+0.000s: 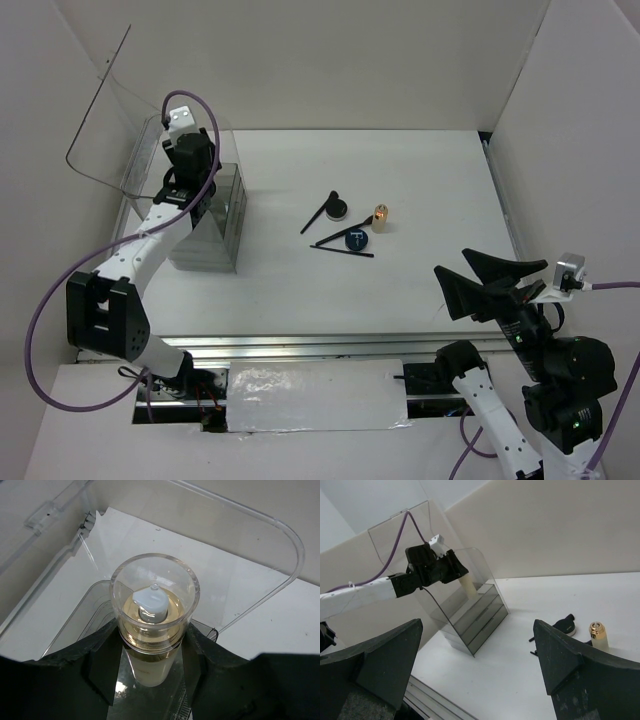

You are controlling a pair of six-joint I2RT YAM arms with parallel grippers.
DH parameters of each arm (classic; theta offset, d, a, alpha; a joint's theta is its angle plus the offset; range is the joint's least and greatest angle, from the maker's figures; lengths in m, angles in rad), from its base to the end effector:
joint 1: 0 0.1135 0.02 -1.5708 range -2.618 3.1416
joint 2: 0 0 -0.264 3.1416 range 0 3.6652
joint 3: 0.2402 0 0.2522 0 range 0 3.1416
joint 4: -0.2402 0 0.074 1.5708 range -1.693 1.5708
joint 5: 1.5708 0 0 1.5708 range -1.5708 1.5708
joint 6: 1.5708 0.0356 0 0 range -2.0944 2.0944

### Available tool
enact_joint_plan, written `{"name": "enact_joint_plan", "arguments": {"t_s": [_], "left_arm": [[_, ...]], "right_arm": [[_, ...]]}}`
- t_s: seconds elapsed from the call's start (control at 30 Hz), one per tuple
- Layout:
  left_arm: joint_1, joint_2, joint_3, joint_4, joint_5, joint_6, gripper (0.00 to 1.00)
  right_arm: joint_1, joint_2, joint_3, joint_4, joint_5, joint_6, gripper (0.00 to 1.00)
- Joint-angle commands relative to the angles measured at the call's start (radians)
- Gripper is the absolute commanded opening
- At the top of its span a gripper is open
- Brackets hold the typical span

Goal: Organize the makeup

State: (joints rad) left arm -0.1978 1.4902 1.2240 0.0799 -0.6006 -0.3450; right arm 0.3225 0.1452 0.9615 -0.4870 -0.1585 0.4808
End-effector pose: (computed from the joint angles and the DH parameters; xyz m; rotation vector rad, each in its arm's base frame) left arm 0.3495 -0.0495 0.3509 -0.5509 1.6356 0.1271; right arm -0.0149 0.0009 0.4066 -0.0404 1.2848 0.7919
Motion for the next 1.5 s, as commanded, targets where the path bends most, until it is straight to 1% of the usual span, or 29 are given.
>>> {"name": "enact_joint_plan", "arguments": {"t_s": [0.0, 0.13, 0.27, 0.53, 0.63, 0.77, 0.8, 0.83, 0.9, 0.93, 1.03, 1.2, 1.23, 1.3, 1.33, 1.47], "left_arm": [[-0.003, -0.028, 0.017, 0.130, -0.022, -0.017, 0.00], [-0.003, -0.048, -0.049, 0.184, -0.041, -0.003, 0.00], [-0.003, -0.048, -0.077, 0.244, -0.031, 0.021, 0.00], [-0.005, -0.024, -0.084, 0.254, -0.030, 0.017, 0.00], [-0.017, -0.024, -0.048, 0.210, -0.037, 0.006, 0.00], [-0.081, 0.001, 0.061, 0.114, -0.131, 0.017, 0.00], [-0.095, 0.025, 0.124, 0.085, -0.193, 0.015, 0.00], [-0.107, 0.041, 0.158, 0.023, -0.224, 0.008, 0.00], [-0.138, 0.080, 0.242, -0.043, -0.319, -0.012, 0.00], [-0.147, 0.091, 0.261, -0.066, -0.346, -0.028, 0.00], [-0.170, 0.104, 0.270, -0.077, -0.421, -0.052, 0.00], [-0.180, 0.113, 0.276, -0.137, -0.484, -0.132, 0.00], [-0.192, 0.117, 0.275, -0.132, -0.528, -0.137, 0.00], [-0.206, 0.145, 0.299, -0.166, -0.596, -0.187, 0.00], [-0.218, 0.159, 0.310, -0.172, -0.640, -0.192, 0.00], [-0.252, 0.260, 0.388, -0.180, -0.740, -0.203, 0.00]], "right_arm": [[-0.003, -0.015, -0.004, 0.054, -0.009, -0.015, 1.00], [0.000, -0.016, -0.009, 0.059, -0.013, -0.013, 1.00], [0.000, -0.019, -0.012, 0.061, -0.015, -0.013, 1.00], [-0.002, -0.021, -0.015, 0.064, -0.012, -0.016, 1.00], [-0.002, -0.019, -0.018, 0.068, -0.015, -0.015, 1.00], [0.000, -0.024, -0.023, 0.073, -0.015, -0.010, 1.00], [0.000, -0.024, -0.023, 0.073, -0.015, -0.010, 1.00], [0.000, -0.025, -0.023, 0.071, -0.015, -0.010, 1.00], [0.000, -0.027, -0.021, 0.070, -0.013, -0.013, 1.00], [-0.002, -0.027, -0.020, 0.065, -0.013, -0.015, 1.00], [0.000, -0.030, -0.012, 0.057, -0.015, -0.022, 1.00], [0.010, -0.030, -0.017, 0.064, -0.022, -0.016, 1.00], [0.010, -0.032, -0.021, 0.068, -0.032, -0.011, 1.00], [0.010, -0.030, -0.024, 0.076, -0.041, -0.007, 1.00], [0.012, -0.030, -0.024, 0.077, -0.047, -0.002, 1.00], [0.010, -0.027, -0.020, 0.080, -0.070, 0.005, 1.00]]}}
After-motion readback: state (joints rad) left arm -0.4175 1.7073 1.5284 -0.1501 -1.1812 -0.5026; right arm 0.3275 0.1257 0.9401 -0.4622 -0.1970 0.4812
